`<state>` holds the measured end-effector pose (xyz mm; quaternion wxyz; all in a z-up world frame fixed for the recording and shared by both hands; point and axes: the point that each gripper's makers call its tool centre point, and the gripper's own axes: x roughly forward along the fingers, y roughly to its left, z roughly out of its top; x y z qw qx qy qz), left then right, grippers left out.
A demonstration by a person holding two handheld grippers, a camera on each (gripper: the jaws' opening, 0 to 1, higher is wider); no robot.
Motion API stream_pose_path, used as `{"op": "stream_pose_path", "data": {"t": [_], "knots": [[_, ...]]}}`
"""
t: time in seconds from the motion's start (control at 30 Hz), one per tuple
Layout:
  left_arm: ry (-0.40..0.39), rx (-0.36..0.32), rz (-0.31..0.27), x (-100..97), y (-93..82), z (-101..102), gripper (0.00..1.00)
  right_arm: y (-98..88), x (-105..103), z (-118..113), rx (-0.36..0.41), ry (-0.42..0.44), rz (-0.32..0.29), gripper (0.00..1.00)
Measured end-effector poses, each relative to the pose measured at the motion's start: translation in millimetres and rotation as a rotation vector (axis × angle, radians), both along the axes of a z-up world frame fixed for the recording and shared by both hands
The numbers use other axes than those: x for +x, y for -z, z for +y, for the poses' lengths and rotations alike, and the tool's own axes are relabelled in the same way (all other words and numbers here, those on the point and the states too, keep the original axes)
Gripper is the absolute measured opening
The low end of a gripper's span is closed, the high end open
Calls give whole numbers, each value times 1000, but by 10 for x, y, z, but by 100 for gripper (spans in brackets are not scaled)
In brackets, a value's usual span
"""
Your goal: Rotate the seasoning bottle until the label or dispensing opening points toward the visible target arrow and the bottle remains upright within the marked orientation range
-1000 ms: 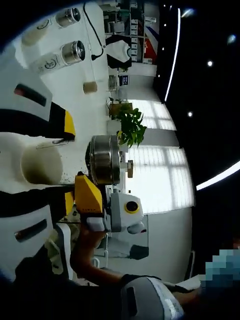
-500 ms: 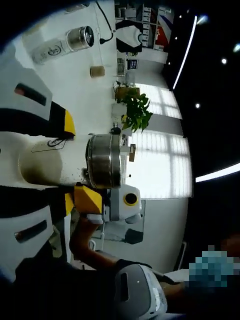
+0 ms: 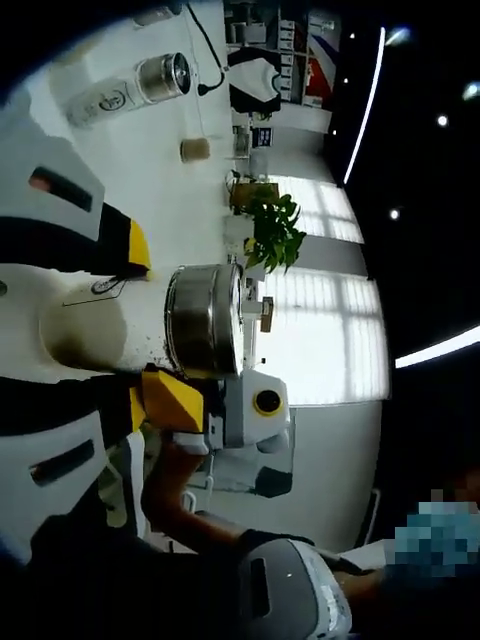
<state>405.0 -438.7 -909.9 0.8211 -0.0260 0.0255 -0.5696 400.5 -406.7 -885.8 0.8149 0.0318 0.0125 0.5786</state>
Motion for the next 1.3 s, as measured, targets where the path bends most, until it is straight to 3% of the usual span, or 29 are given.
{"op": "stream_pose_path", "data": {"t": [0.1, 0.23, 0.4, 0.6, 0.73, 0.97, 1.17, 1.3], "knots": [[-29, -25, 5, 22, -14, -3, 41, -8, 28, -8, 16, 4, 14, 37], [-87, -8, -22, 73, -23, -11, 41, -20, 67, -23, 25, 25, 24, 38], [-157, 9, -37, 150, -8, -3, 41, -8, 134, -31, -3, 83, 5, 37], [-230, 44, -32, 233, 68, 2, 41, 77, 227, -32, -43, 143, 28, 37], [-267, 57, -54, 259, 59, 15, 41, 80, 252, -49, -35, 163, 40, 37], [-429, 93, -128, 392, 20, 83, 41, 50, 322, -71, -35, 216, 38, 36], [-478, 106, -143, 411, 22, 68, 41, 55, 349, -86, -41, 238, 60, 36], [-520, 138, -183, 419, 23, 52, 41, 68, 365, -98, -45, 259, 60, 36]]}}
